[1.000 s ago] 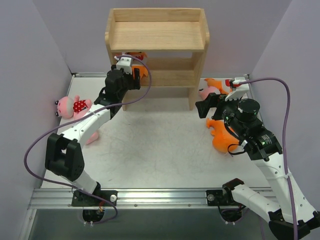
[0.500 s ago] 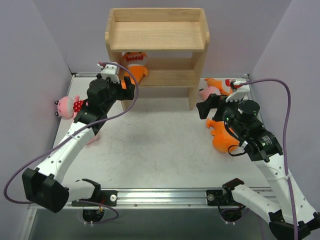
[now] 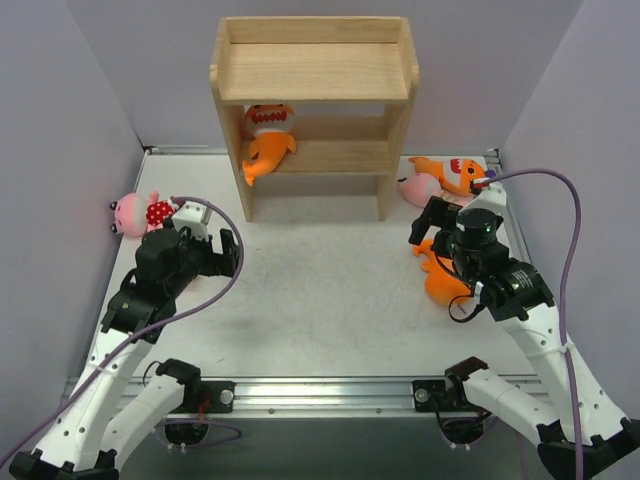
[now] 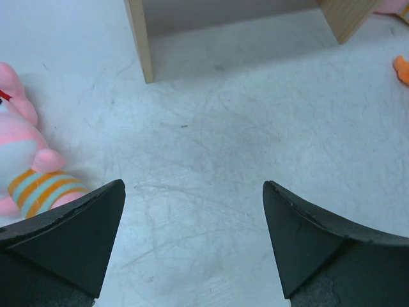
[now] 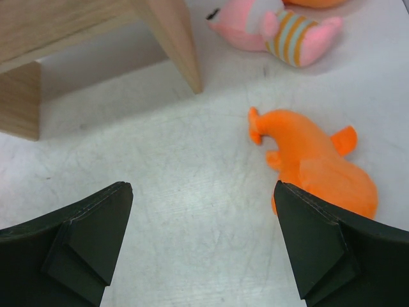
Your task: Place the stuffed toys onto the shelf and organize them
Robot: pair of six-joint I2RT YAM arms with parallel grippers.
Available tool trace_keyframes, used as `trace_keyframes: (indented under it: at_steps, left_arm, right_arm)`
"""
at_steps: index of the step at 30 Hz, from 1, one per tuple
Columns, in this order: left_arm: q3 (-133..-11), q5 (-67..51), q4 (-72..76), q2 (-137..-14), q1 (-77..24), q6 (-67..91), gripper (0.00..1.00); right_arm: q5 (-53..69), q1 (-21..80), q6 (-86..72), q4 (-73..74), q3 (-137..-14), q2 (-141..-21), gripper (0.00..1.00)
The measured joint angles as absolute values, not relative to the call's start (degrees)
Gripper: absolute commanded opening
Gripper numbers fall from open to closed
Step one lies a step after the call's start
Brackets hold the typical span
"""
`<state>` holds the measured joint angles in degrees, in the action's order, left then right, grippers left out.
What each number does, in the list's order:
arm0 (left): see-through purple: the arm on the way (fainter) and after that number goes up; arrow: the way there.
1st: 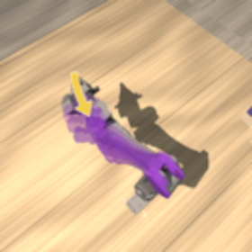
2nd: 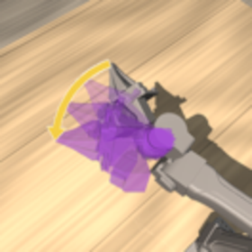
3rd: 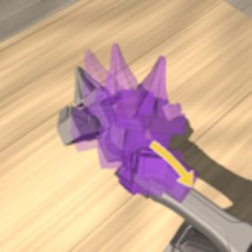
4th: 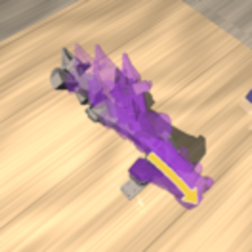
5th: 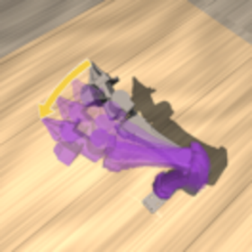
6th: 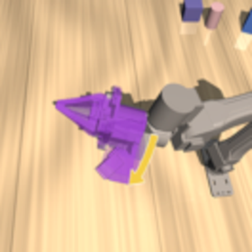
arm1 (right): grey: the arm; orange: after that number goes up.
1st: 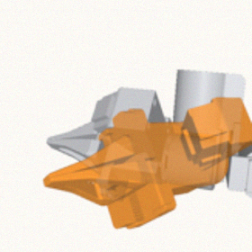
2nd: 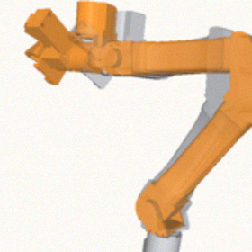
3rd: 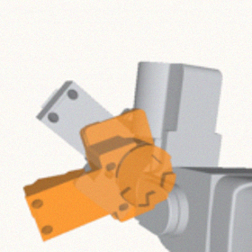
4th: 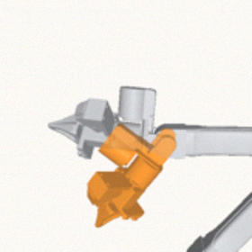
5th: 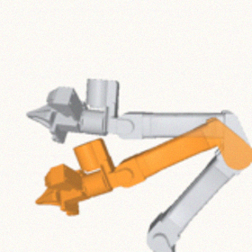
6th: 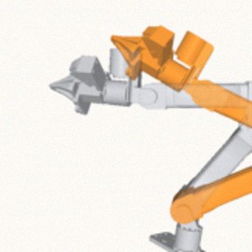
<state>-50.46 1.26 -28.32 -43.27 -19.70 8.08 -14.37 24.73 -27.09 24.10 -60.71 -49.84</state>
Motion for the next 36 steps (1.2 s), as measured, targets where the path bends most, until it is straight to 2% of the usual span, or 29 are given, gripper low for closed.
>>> trace_keyframes:
  at_steps: [5, 14, 26, 32, 36]
  left_arm:
    - [-46.9, -0.8, -30.5, -38.0, -19.7, 6.9, 0.97]
    - [-44.3, -5.1, -28.9, -37.4, -19.7, 5.2, 0.97]
    - [-43.7, -4.8, -28.8, -35.3, -20.5, 4.6, 0.97]
    - [-43.6, -4.3, -28.7, -34.8, -20.8, 4.0, 0.97]
    - [-43.4, -4.1, -28.6, -34.6, -20.9, 3.8, 0.97]
  right_arm:
    - [-21.2, 24.7, -34.7, 30.0, -57.7, -51.9, 1.0]
    - [-27.3, 24.4, -43.3, 38.3, -53.1, -52.6, 1.0]
    - [-27.4, 20.2, -45.8, 34.1, -47.0, -65.9, 0.97]
    - [-25.1, 14.9, -45.8, 27.9, -41.1, -68.1, 0.88]
    - [-23.3, 12.0, -45.7, 24.3, -38.3, -69.4, 0.74]
